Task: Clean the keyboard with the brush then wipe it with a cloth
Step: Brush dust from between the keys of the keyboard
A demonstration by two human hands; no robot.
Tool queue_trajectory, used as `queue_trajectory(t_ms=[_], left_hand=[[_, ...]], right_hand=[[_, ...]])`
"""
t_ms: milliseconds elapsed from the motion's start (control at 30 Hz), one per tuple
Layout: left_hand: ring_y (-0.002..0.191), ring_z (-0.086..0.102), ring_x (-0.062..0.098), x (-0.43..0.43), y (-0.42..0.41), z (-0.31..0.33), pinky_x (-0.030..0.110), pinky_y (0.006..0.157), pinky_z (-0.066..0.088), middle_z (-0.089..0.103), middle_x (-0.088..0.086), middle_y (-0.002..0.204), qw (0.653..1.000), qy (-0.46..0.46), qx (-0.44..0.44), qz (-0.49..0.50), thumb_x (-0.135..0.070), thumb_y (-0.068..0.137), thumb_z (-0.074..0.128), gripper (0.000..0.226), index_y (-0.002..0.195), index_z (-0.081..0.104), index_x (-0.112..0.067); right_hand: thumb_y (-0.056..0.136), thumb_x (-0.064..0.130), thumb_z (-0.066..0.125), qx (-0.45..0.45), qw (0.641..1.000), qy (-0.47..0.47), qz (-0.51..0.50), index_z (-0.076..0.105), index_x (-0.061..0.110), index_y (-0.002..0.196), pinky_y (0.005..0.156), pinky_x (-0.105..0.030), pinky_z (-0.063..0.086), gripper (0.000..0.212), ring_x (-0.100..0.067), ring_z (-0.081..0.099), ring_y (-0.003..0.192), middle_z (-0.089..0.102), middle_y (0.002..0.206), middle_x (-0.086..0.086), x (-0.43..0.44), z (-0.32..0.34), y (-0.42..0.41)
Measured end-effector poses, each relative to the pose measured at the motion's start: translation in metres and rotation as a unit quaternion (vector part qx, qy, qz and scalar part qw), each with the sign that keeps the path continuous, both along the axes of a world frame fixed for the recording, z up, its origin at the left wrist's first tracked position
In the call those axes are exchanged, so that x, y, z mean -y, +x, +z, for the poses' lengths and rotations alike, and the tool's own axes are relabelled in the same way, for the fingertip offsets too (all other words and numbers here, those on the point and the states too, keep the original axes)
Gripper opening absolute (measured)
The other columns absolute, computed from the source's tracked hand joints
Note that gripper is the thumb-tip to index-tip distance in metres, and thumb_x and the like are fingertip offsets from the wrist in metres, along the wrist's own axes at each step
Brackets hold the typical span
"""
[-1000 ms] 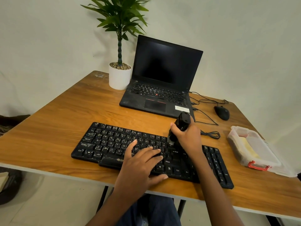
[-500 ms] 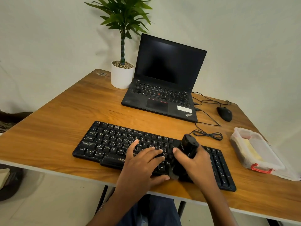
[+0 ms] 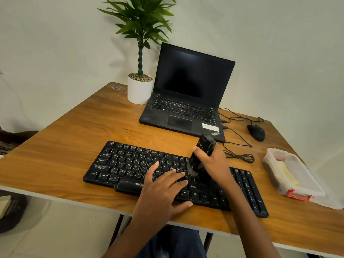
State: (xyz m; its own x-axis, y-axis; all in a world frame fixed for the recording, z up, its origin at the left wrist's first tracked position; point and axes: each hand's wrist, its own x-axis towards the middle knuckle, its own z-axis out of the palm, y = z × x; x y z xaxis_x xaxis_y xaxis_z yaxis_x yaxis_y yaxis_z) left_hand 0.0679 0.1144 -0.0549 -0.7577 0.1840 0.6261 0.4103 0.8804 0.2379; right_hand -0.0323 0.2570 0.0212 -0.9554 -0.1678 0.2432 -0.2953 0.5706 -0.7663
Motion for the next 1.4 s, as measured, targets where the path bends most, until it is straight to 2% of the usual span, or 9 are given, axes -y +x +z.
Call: queue_trajectory(t_ms=[100,267,400,567,800,967,1100,1167,1400], left_hand=[[0.11,0.06,0.006,0.0,0.0,0.0,0.049,0.105,0.025,0.066,-0.011,0.116,1.0,-0.004,-0.002,0.0,-0.063,0.08,0.048,0.047,0.103,0.07,-0.028],[0.11,0.061,0.007,0.0,0.001,0.001,0.049,0.106,0.024,0.066,-0.01,0.116,1.0,-0.001,-0.005,-0.001,-0.062,0.079,0.049,0.047,0.102,0.071,-0.027],[0.11,0.06,0.006,0.0,0.0,-0.001,0.049,0.106,0.024,0.066,-0.011,0.116,1.0,0.001,-0.007,-0.001,-0.063,0.079,0.049,0.047,0.102,0.071,-0.028],[0.11,0.06,0.007,0.0,0.001,-0.001,0.05,0.104,0.026,0.066,-0.01,0.116,1.0,0.0,-0.011,-0.001,-0.062,0.079,0.05,0.047,0.103,0.071,-0.027],[0.111,0.06,0.007,0.0,0.0,-0.001,0.05,0.106,0.025,0.066,-0.01,0.117,1.0,0.001,-0.007,-0.001,-0.061,0.08,0.05,0.047,0.104,0.07,-0.027],[0.11,0.06,0.008,0.0,0.001,0.0,0.049,0.106,0.024,0.066,-0.009,0.116,1.0,0.0,-0.013,-0.001,-0.06,0.08,0.051,0.047,0.103,0.071,-0.025],[0.11,0.061,0.008,0.0,0.001,0.0,0.049,0.107,0.024,0.066,-0.009,0.117,1.0,0.0,-0.012,0.0,-0.061,0.08,0.049,0.047,0.103,0.071,-0.026],[0.11,0.061,0.008,0.0,0.001,0.0,0.05,0.106,0.025,0.066,-0.009,0.117,1.0,-0.001,-0.012,0.0,-0.06,0.081,0.049,0.047,0.103,0.071,-0.025],[0.111,0.06,0.008,0.0,0.001,0.001,0.049,0.107,0.024,0.066,-0.009,0.117,1.0,0.003,-0.008,-0.001,-0.061,0.081,0.05,0.047,0.103,0.071,-0.026]], right_hand=[[0.086,0.029,0.058,-0.014,1.0,0.012,-0.019,0.053,0.009,0.086,0.066,-0.033,0.051,0.02,-0.02,0.062,0.074,0.061,0.077,-0.003,0.001,0.003,-0.004],[0.089,0.029,0.057,-0.025,0.999,0.016,0.013,0.049,0.015,0.095,0.06,-0.017,0.048,0.017,-0.008,0.058,0.07,0.058,0.077,0.005,0.012,0.003,-0.002],[0.087,0.025,0.058,0.036,0.999,0.0,0.003,0.047,0.022,0.073,0.073,-0.042,0.052,0.018,-0.025,0.061,0.078,0.058,0.075,0.0,0.002,0.009,-0.008],[0.088,0.033,0.056,-0.034,0.999,0.038,-0.017,0.047,0.017,0.097,0.066,-0.034,0.052,0.02,-0.015,0.06,0.072,0.057,0.076,0.005,0.015,0.004,-0.006],[0.086,0.025,0.058,0.034,0.999,-0.019,-0.009,0.048,0.02,0.075,0.071,-0.043,0.053,0.016,-0.027,0.063,0.078,0.06,0.076,-0.002,0.003,0.007,-0.004],[0.088,0.029,0.057,-0.019,1.0,-0.015,-0.008,0.05,0.014,0.088,0.062,-0.028,0.05,0.016,-0.014,0.06,0.069,0.059,0.075,0.002,0.013,0.001,-0.002],[0.087,0.027,0.058,0.021,0.999,-0.027,0.007,0.054,0.003,0.083,0.065,-0.043,0.053,0.025,-0.027,0.064,0.074,0.064,0.08,-0.014,0.003,-0.004,0.002],[0.086,0.026,0.058,0.024,0.999,-0.026,-0.016,0.053,0.01,0.08,0.069,-0.045,0.055,0.018,-0.028,0.064,0.078,0.064,0.082,-0.013,0.0,-0.001,-0.005],[0.089,0.028,0.057,-0.027,0.999,0.017,-0.006,0.046,0.016,0.09,0.059,-0.016,0.043,0.016,-0.011,0.053,0.067,0.052,0.072,0.006,0.022,0.003,-0.013]])
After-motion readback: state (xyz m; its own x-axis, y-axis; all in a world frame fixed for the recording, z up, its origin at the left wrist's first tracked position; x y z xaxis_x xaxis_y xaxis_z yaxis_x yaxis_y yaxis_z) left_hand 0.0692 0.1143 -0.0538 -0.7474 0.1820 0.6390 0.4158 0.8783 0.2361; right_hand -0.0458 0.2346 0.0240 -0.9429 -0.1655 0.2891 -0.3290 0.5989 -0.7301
